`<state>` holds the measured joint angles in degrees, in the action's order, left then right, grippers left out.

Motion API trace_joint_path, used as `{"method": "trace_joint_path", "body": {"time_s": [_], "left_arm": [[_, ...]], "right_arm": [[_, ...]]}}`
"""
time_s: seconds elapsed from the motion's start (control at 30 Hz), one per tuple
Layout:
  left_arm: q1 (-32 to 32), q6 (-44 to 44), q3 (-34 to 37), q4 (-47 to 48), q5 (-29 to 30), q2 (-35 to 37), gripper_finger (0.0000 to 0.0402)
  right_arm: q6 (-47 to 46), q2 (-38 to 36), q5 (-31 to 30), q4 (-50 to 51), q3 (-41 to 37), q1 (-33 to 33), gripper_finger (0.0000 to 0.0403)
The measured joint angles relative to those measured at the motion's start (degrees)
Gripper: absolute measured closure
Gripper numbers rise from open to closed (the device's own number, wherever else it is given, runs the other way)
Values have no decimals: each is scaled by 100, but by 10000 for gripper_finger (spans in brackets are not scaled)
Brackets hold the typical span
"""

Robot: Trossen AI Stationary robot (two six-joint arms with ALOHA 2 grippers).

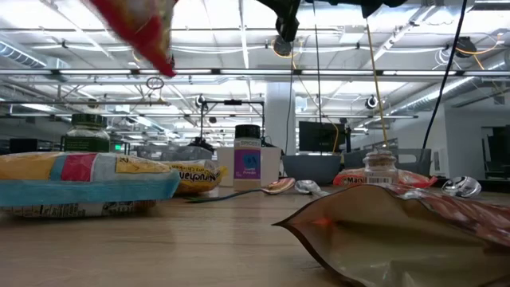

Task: Pick & Place Food Item
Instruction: Put the red noodle pack into the right black bin

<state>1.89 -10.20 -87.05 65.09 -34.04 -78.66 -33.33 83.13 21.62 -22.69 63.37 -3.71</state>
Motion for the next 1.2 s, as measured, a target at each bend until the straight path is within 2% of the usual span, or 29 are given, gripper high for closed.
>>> {"method": "trace_joint_path", "body": {"time_s": [0.1,0.23,0.5,0.7,1.2], "left_arm": [[0,112,-674,97,-41,-377,400],[0,212,-1435,250,-168,-760,401],[0,398,-2369,276,-416,-1280,401],[0,464,-2695,269,-694,-1594,401],[-4,579,-2707,-224,-991,-1688,401]], "right_arm": [[121,2,257,107,-2,-41,179],[326,2,265,38,-4,-41,179],[451,2,270,-666,-7,42,179],[451,2,270,-755,-7,42,179],[337,45,569,-813,-11,42,179]]}}
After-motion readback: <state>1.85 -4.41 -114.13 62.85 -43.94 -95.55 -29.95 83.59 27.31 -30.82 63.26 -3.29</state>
